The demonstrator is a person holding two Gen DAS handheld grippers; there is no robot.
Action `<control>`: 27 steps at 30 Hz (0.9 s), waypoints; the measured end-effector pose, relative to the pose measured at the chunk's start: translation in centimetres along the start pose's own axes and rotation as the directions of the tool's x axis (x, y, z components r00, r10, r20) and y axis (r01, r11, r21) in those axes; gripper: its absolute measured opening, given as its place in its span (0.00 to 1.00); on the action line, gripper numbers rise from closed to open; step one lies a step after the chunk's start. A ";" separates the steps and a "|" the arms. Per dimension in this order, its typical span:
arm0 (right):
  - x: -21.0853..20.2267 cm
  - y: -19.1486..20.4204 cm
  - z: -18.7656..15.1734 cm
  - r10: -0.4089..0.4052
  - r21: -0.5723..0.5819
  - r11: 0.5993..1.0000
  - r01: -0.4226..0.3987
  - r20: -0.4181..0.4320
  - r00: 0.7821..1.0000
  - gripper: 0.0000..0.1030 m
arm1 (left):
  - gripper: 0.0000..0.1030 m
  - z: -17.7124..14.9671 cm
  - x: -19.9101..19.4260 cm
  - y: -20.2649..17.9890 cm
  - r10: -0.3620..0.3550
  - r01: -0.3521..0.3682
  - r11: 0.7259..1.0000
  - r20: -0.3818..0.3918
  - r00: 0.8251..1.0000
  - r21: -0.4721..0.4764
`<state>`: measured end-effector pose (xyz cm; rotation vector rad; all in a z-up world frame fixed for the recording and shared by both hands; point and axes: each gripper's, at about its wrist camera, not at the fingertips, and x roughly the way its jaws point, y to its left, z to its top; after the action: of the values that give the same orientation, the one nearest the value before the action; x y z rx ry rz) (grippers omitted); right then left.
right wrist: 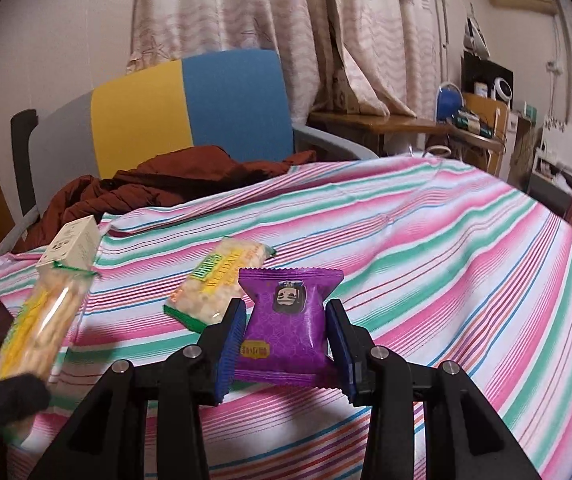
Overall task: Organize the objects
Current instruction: 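Carry the cracker packet and purple packet over the gold tray and open both tools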
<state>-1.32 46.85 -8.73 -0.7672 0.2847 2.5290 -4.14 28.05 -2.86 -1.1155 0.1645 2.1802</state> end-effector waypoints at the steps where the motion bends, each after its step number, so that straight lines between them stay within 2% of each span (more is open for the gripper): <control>1: -0.2 0.0 -0.1 0.002 -0.001 1.000 -0.002 0.004 1.000 0.40 | 0.48 -0.4 -0.5 0.1 0.002 -0.002 1.000 0.008 1.000 -0.001; 4: -0.9 0.1 -0.4 0.008 0.004 1.000 -0.008 0.011 1.000 0.35 | 0.48 -1.7 -1.7 0.8 0.002 -0.002 1.000 0.019 1.000 -0.016; 13: -1.8 1.1 -1.2 -0.003 -0.035 0.999 0.003 -0.002 1.000 0.33 | 0.48 -4.5 -3.9 2.5 -0.011 0.013 0.998 0.027 1.000 -0.060; 14: -1.9 0.6 -1.2 -0.005 -0.011 1.000 0.005 0.001 1.000 0.36 | 0.48 -4.6 -4.2 2.6 -0.013 0.015 0.998 0.030 0.999 -0.058; 15: -1.9 0.2 -1.2 -0.001 0.013 1.000 0.001 -0.006 1.000 0.50 | 0.48 -4.8 -4.4 2.6 -0.015 0.017 0.998 0.036 0.999 -0.056; 16: -1.6 -0.3 -1.2 -0.001 0.041 0.999 0.002 -0.027 1.000 0.68 | 0.48 -4.9 -4.6 2.5 -0.014 0.016 0.999 0.040 0.999 -0.051; 17: -0.9 -0.9 -1.3 0.008 0.069 0.998 -0.003 -0.072 0.997 0.74 | 0.48 -4.9 -4.8 2.4 -0.012 0.014 0.999 0.043 0.999 -0.046; 18: -0.3 -1.2 -1.4 0.024 0.087 0.996 -0.015 -0.105 0.994 0.75 | 0.48 -4.9 -4.8 2.4 -0.014 0.016 0.999 0.045 0.999 -0.044; 22: 1.5 -1.0 -1.5 0.064 0.082 0.995 -0.049 -0.193 0.979 0.67 | 0.48 -5.1 -5.0 2.0 -0.030 0.032 0.999 0.043 0.999 -0.039; 27: 2.5 0.3 -1.6 0.022 0.011 1.000 -0.020 -0.237 0.971 0.61 | 0.48 -5.4 -5.3 2.0 -0.031 0.032 0.999 0.047 0.998 -0.030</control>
<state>-2.55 46.98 -11.48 -1.0703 0.3845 2.4541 0.41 21.66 -2.56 -1.0759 0.0922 2.1856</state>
